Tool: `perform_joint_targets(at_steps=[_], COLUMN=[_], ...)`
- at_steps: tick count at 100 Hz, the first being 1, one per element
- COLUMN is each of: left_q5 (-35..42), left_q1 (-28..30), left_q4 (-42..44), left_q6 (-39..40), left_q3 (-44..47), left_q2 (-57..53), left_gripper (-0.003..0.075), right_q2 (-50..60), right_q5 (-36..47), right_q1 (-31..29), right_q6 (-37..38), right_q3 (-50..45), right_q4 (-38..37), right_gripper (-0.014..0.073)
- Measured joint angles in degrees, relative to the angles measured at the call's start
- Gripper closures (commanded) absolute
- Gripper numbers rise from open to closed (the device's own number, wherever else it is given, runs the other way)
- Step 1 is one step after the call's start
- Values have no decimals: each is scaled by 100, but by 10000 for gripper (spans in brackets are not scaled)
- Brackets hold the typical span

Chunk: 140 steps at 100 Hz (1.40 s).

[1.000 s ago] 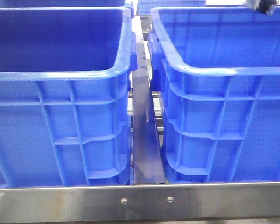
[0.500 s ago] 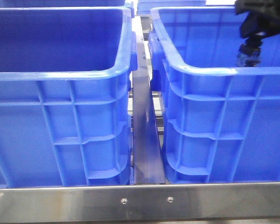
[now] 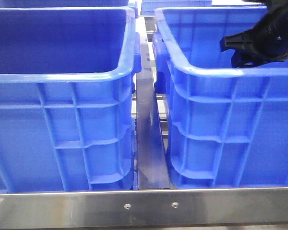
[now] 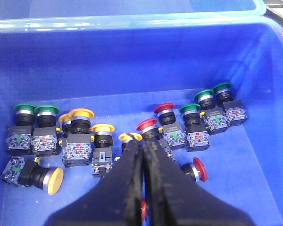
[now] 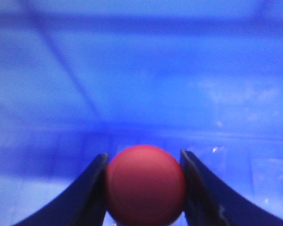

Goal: Pick red and yellow buttons and place in box

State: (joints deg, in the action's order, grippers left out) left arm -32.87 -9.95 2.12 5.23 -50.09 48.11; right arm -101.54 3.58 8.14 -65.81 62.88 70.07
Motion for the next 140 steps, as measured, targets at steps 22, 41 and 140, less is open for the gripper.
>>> perform_joint_targets(at_steps=[22, 41, 140], left_q5=[0, 0, 0], left_q1=[0, 0, 0], left_q4=[0, 0, 4], left_q6=[0, 0, 0], left_q3=[0, 0, 0], left_q2=[0, 0, 0], left_gripper=[739, 739, 739], right_q2=[-35, -35, 2739], right_q5=[-88, -196, -503], right_q1=[10, 10, 10], right_q6=[0, 0, -21], right_q3=[10, 19, -1315], right_q4=[0, 0, 9], right_gripper=[410, 220, 95])
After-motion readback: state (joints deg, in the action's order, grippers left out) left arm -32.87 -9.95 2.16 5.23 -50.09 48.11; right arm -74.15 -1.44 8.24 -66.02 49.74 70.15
